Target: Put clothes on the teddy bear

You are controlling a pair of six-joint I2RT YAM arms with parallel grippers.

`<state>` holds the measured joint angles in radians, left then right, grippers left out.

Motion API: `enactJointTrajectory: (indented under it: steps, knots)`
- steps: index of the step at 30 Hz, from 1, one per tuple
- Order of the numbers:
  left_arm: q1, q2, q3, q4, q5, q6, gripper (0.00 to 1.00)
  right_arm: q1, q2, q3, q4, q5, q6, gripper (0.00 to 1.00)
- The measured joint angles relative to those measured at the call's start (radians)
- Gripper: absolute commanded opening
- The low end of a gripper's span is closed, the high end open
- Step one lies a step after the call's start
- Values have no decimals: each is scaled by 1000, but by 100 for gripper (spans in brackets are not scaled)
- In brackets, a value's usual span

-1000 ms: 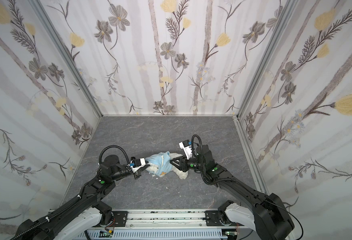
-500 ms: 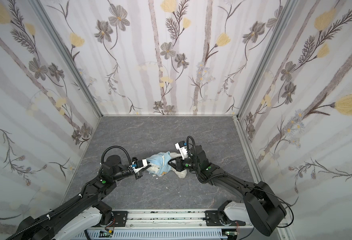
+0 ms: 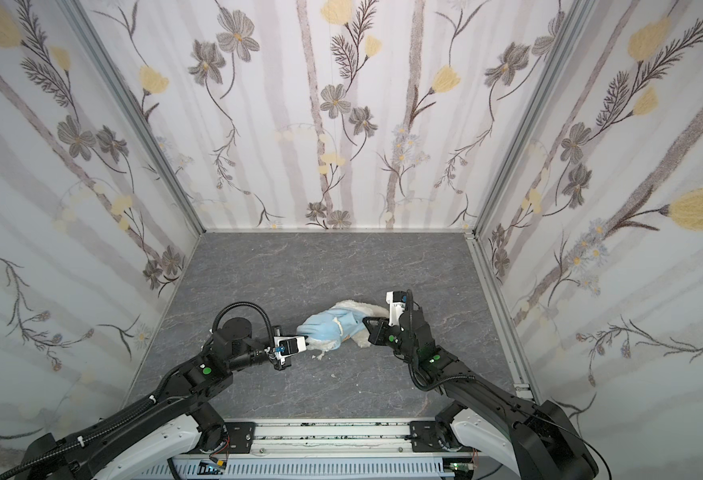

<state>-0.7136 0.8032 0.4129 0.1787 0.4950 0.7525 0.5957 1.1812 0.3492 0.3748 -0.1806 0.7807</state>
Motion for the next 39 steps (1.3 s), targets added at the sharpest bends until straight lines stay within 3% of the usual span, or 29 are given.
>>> enactJointTrajectory:
  steps: [11, 30, 33, 39]
  knots:
    - [12, -55, -29, -27, -19, 14, 0, -27, 80, -56, 124, 3, -5, 0]
    - [35, -89, -73, -17, -10, 9, 0, -145, 234, -125, 366, -208, 32, 1]
    - [34, -51, -60, -10, 4, 11, 0, -135, 156, -117, 327, -183, -43, 30]
    - [24, -17, -37, -10, 19, 25, 0, 19, -124, -49, 130, 101, -323, 73]
